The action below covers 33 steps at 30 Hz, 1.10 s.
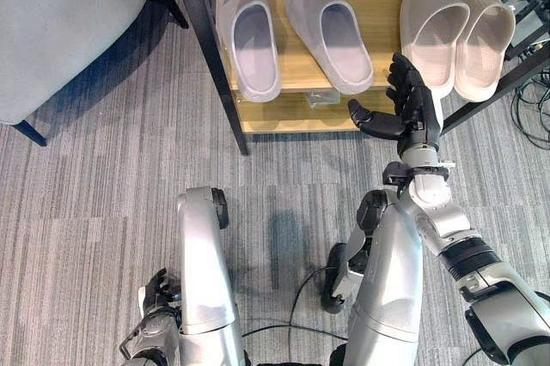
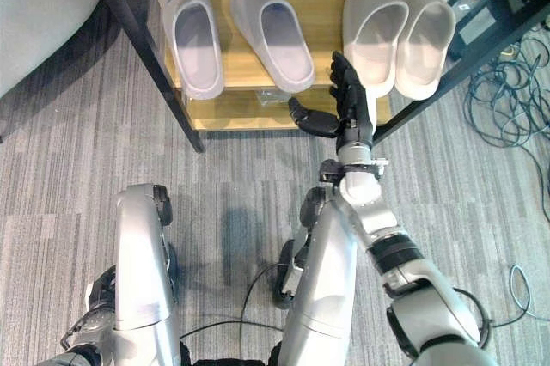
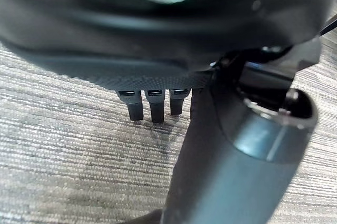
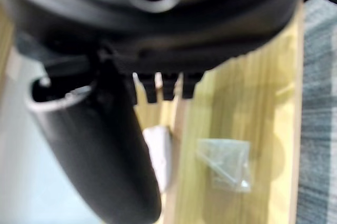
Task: Arrange the slippers neatly on the shoe rack.
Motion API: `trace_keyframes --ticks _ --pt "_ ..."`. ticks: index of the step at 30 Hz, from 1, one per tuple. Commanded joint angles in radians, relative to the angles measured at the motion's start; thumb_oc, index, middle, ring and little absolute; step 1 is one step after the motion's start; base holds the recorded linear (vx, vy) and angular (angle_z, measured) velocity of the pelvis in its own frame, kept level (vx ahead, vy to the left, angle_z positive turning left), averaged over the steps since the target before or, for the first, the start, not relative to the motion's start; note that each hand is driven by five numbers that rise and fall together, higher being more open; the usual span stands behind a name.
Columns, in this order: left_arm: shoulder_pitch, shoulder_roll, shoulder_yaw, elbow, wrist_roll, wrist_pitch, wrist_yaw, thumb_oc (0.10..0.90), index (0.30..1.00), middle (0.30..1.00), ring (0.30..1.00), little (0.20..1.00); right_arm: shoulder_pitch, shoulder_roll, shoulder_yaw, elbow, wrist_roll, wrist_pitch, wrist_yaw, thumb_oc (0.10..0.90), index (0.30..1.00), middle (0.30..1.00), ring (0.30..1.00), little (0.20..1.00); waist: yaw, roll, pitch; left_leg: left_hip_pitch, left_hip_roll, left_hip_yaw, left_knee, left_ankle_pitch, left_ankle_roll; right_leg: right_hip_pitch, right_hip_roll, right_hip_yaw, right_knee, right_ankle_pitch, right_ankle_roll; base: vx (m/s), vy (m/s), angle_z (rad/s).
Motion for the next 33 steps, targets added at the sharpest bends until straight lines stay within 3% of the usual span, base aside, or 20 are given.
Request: trace_keyframes --ticks 1,14,26,29,32,33 --pt "-0.005 0.017 -0.05 -0.019 0.006 -0.011 -0.011 0.8 0.9 0.9 0.9 0.9 -0.139 -0.012 0.072 -0.243 0.007 -0.058 0.125 0.8 0.9 0.9 0.9 0.9 0.105 0.006 -0.037 -0.015 -0.029 -0.027 -0.045 0.022 0.107 0.017 0.017 0.087 -0.042 0.008 -0.099 0.0 0.0 0.0" --pt "-0.011 0.013 -0.031 -0.016 0.015 0.003 -0.013 0.8 0.9 0.9 0.9 0.9 -0.118 -0.038 0.101 -0.393 -0.039 -0.042 0.162 0.8 0.9 0.9 0.9 0.9 0.102 0.004 -0.037 -0.015 -0.031 -0.027 -0.052 0.028 0.103 0.017 0.019 0.092 -0.042 0.008 -0.097 0.0 0.002 -0.01" --pt "-0.028 0.011 -0.035 -0.021 0.021 0.013 -0.013 0.8 0.9 0.9 0.9 0.9 -0.106 -0.003 0.117 -0.385 -0.064 -0.023 0.168 0.8 0.9 0.9 0.9 0.9 0.096 0.005 -0.037 -0.015 -0.032 -0.03 -0.05 0.03 0.1 0.017 0.024 0.092 -0.041 0.01 -0.098 0.0 0.0 0.0" --pt "-0.033 0.001 -0.033 -0.018 0.004 0.021 -0.018 0.8 0.9 0.9 0.9 0.9 -0.118 0.007 0.097 -0.355 -0.166 -0.007 0.093 0.8 0.9 0.9 0.9 0.9 0.092 0.006 -0.037 -0.015 -0.031 -0.028 -0.05 0.032 0.101 0.017 0.028 0.093 -0.041 0.012 -0.097 0.0 0.0 0.0" --pt "-0.026 -0.016 -0.021 -0.011 -0.006 0.025 -0.024 0.8 0.9 0.9 0.9 0.9 -0.097 0.013 0.015 -0.347 -0.384 0.003 -0.042 0.8 0.9 0.9 0.9 0.9 0.085 0.009 -0.037 -0.015 -0.034 -0.028 -0.048 0.029 0.104 0.017 0.033 0.094 -0.042 0.009 -0.099 0.0 0.0 0.0" --pt "-0.026 -0.015 -0.022 -0.011 -0.006 0.025 -0.024 0.8 0.9 0.9 0.9 0.9 -0.095 0.013 0.015 -0.348 -0.386 0.003 -0.043 0.8 0.9 0.9 0.9 0.9 0.086 0.009 -0.037 -0.015 -0.034 -0.028 -0.047 0.029 0.104 0.017 0.032 0.094 -0.04 0.009 -0.099 0.0 0.0 0.0"
